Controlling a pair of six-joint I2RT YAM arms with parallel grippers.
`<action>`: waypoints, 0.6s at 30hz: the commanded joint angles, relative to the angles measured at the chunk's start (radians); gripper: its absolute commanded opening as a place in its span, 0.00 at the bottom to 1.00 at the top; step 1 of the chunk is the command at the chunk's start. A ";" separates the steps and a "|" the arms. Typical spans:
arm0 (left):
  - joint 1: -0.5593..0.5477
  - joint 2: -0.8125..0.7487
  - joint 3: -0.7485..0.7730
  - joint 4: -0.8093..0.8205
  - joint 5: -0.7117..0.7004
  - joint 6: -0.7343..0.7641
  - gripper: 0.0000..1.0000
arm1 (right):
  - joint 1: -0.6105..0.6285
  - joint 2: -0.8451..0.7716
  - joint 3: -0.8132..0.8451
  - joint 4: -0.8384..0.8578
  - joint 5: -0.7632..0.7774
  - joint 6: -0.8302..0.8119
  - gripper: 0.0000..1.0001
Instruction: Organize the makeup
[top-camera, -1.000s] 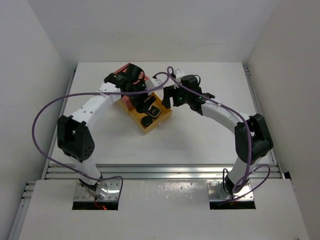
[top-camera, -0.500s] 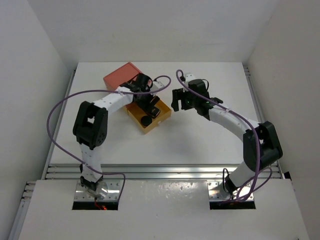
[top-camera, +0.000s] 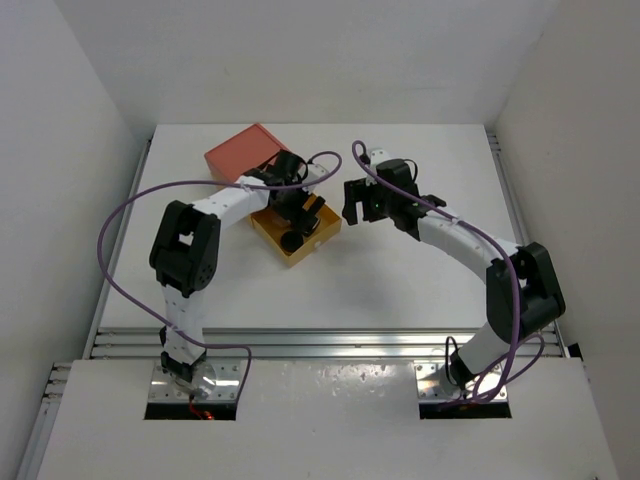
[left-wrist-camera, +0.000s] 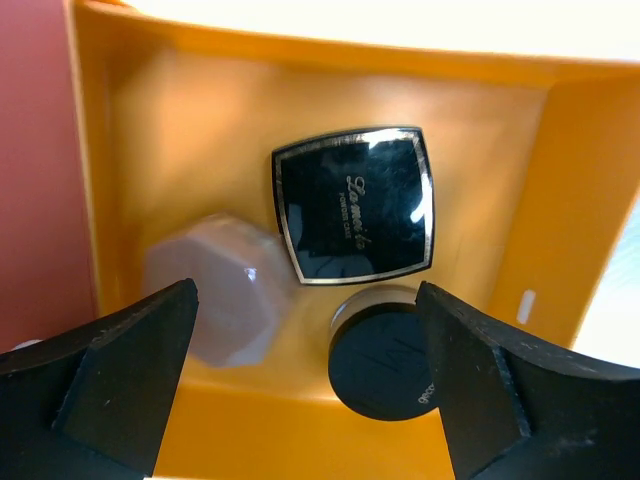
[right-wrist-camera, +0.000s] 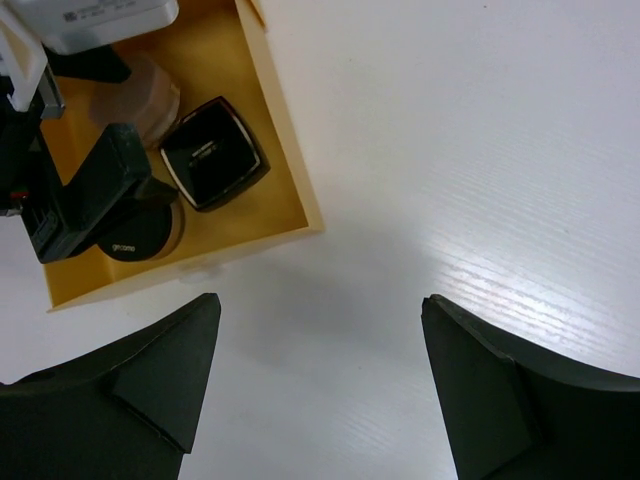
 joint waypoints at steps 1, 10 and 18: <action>-0.007 -0.011 0.077 -0.017 0.025 -0.033 0.97 | -0.003 0.002 0.025 0.026 -0.053 -0.009 0.82; -0.007 -0.021 0.259 -0.227 0.104 -0.053 0.94 | -0.003 -0.013 -0.027 0.063 -0.167 -0.077 0.49; -0.007 -0.063 0.399 -0.350 0.140 -0.013 0.83 | -0.002 -0.033 -0.129 0.231 -0.260 -0.069 0.32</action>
